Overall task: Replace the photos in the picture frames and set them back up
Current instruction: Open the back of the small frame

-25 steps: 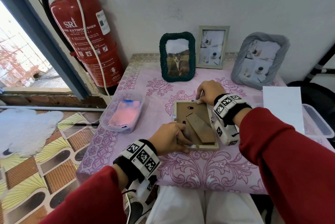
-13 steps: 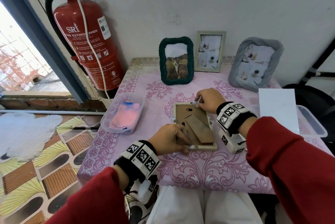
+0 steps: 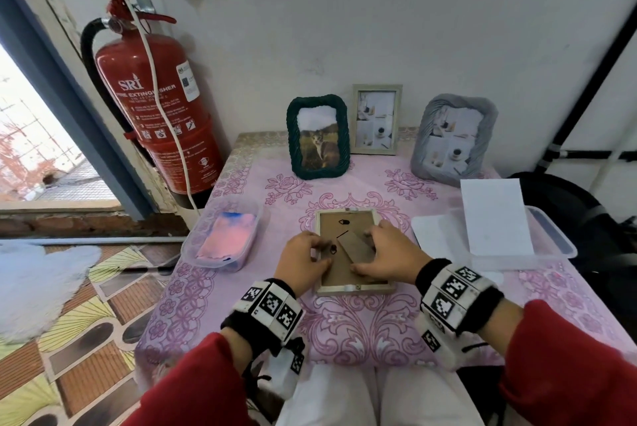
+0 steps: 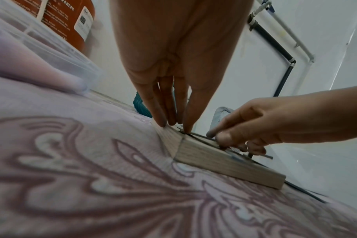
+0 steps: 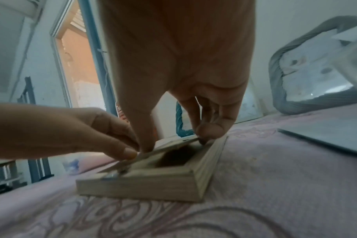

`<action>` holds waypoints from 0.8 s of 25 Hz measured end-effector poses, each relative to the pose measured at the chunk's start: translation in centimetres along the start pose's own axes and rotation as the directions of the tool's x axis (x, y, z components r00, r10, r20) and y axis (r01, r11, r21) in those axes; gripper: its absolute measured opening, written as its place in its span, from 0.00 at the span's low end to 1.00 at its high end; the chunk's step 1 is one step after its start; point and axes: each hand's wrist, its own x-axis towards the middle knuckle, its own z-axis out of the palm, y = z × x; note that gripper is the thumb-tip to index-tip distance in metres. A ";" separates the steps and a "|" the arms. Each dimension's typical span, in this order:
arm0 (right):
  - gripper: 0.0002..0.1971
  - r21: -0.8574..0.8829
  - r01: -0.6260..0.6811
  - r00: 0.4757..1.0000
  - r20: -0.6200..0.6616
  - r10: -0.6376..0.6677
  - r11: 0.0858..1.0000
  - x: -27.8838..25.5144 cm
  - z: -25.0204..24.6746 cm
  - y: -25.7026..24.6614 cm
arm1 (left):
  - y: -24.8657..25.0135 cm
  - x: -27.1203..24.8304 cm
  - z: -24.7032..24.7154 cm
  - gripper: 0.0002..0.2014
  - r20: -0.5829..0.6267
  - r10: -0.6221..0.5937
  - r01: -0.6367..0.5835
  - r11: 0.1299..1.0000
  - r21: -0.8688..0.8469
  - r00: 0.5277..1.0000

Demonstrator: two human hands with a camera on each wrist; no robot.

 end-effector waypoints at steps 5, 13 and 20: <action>0.30 0.036 -0.016 0.999 -0.037 0.017 0.999 -0.1 0.2 0.2 | 0.1 -0.4 -0.2 0.24 0.020 -0.007 0.008 0.998 -0.070 1.000; 0.27 0.135 0.028 0.994 -0.109 -0.013 0.990 -0.4 0.6 1.5 | 0.4 -0.6 0.4 0.29 0.103 -0.223 0.246 0.883 -0.400 0.969; 0.23 0.365 -0.045 0.973 -0.193 0.123 0.930 -0.1 -0.3 3.3 | -1.0 -1.0 -1.5 0.27 -0.041 -0.258 0.202 0.839 -0.505 0.965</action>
